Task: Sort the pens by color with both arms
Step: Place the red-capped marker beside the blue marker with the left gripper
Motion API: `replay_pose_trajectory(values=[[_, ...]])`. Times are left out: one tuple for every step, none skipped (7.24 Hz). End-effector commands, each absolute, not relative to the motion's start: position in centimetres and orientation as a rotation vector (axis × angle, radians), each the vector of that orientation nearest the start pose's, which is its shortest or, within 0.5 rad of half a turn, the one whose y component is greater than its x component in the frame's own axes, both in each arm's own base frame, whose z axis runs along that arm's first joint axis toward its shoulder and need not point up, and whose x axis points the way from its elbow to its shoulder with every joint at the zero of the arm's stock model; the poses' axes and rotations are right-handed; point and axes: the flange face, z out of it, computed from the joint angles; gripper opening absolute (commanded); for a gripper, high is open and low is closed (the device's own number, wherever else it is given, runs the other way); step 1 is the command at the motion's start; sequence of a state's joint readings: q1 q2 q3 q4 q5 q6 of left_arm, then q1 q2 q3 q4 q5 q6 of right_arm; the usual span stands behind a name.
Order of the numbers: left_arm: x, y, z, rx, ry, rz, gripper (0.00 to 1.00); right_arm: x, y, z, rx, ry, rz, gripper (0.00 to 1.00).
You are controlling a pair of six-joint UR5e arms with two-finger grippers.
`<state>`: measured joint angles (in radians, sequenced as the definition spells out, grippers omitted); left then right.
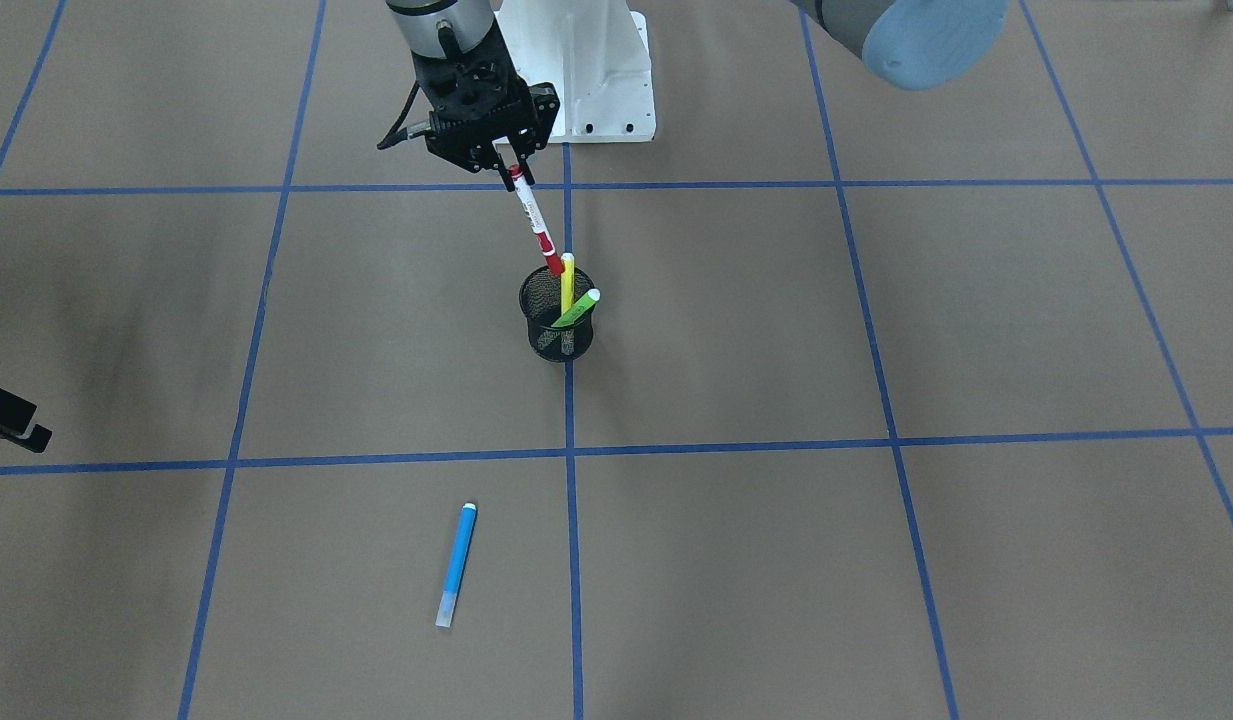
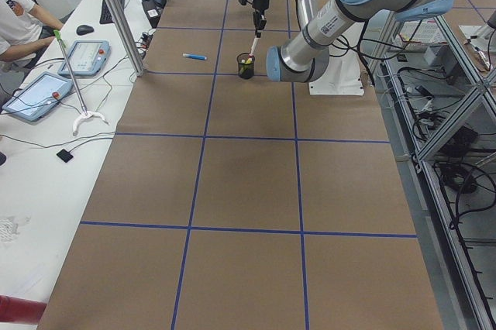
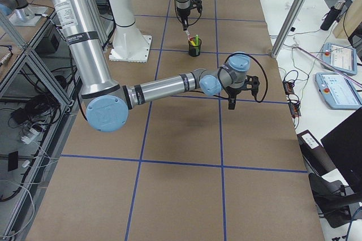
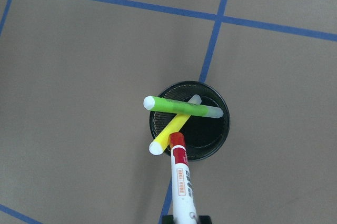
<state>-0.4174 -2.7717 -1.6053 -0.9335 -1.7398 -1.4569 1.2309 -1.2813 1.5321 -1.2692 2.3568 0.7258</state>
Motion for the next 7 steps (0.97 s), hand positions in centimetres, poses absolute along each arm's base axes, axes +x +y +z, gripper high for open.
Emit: replay_pose_trajectory(values=[[53.2, -40.4, -3.3, 0.069, 0.701, -0.225, 0.00, -15.0, -60.8, 48.1, 0.061, -0.924, 0.139, 0.99], [52.4, -42.7, -3.2, 0.151, 0.756, -0.261, 0.00, -15.0, -60.8, 48.0, 0.062, -0.924, 0.138, 0.99], [54.1, -45.7, -1.5, 0.256, 0.771, -0.277, 0.00, -15.0, -60.8, 47.7, 0.067, -0.925, 0.137, 0.99], [55.3, -49.2, 0.3, 0.347, 0.831, -0.302, 0.00, -15.0, -60.8, 47.7, 0.068, -0.924, 0.137, 0.99], [55.8, -52.7, 3.5, 0.402, 0.901, -0.334, 0.00, -15.0, -60.8, 47.7, 0.069, -0.924, 0.137, 0.99], [58.3, -56.6, 7.3, 0.479, 0.900, -0.377, 0.00, -15.3, -61.5, 47.1, 0.076, -0.926, 0.133, 0.99], [60.2, -59.5, 10.8, 0.610, 0.927, -0.398, 0.00, -15.6, -61.6, 47.0, 0.081, -0.919, 0.131, 0.99]])
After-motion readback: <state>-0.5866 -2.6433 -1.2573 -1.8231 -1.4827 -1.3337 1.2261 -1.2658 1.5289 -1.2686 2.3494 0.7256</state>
